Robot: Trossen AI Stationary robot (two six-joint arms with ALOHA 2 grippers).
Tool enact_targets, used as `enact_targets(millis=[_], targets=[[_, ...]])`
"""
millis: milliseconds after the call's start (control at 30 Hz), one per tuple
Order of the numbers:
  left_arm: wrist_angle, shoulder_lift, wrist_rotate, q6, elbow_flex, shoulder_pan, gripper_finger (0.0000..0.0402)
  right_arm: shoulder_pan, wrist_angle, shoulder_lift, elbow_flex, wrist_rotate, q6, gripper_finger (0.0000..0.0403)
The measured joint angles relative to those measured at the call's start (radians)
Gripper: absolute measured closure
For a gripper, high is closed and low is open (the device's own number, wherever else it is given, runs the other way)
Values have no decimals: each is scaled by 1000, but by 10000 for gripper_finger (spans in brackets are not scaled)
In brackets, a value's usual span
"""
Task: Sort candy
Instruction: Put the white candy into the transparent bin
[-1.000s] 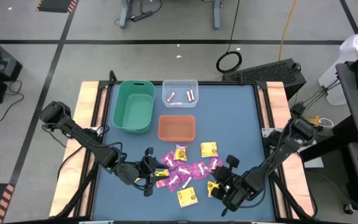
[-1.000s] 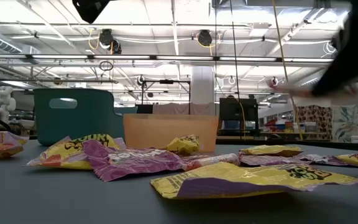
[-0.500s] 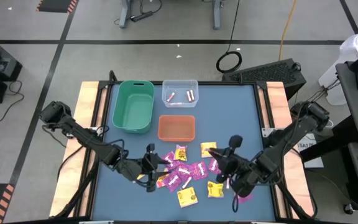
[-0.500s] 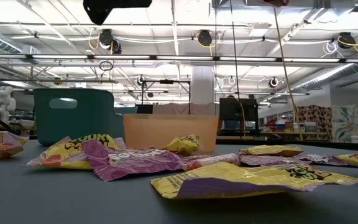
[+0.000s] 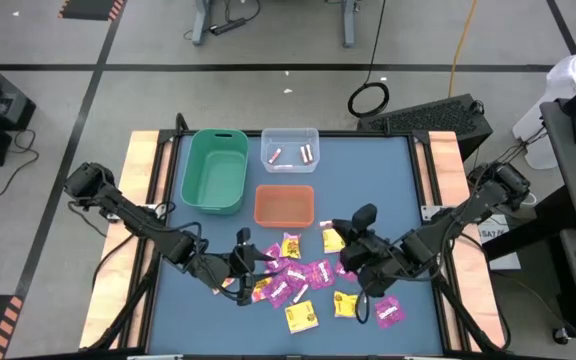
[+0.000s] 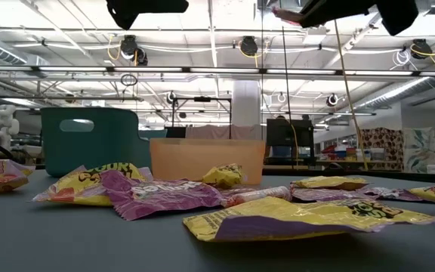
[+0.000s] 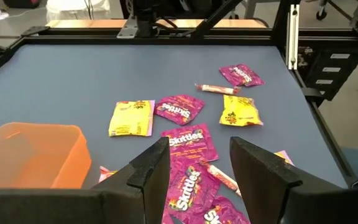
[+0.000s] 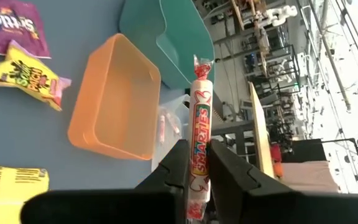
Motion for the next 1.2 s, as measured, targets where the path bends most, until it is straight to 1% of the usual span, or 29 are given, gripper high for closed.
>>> enact_targets(millis=[200,300,567,700,900,1100,1200], targets=[[0,0,0,26,0,6,228,-28,0,0,0,3,-4,367],[0,0,0,26,0,5,228,-33,-1,0,0,3,46,367],[0,0,0,26,0,6,228,-34,-8,0,0,2,352,367],[0,0,0,26,0,6,228,-37,-6,0,0,-18,541,367],[0,0,0,26,0,5,228,-47,2,8,0,-17,808,367],[-3,0,0,23,0,5,228,-68,13,41,0,17,1012,367],[-6,0,0,23,0,5,228,-82,13,63,-1,4,1060,367]])
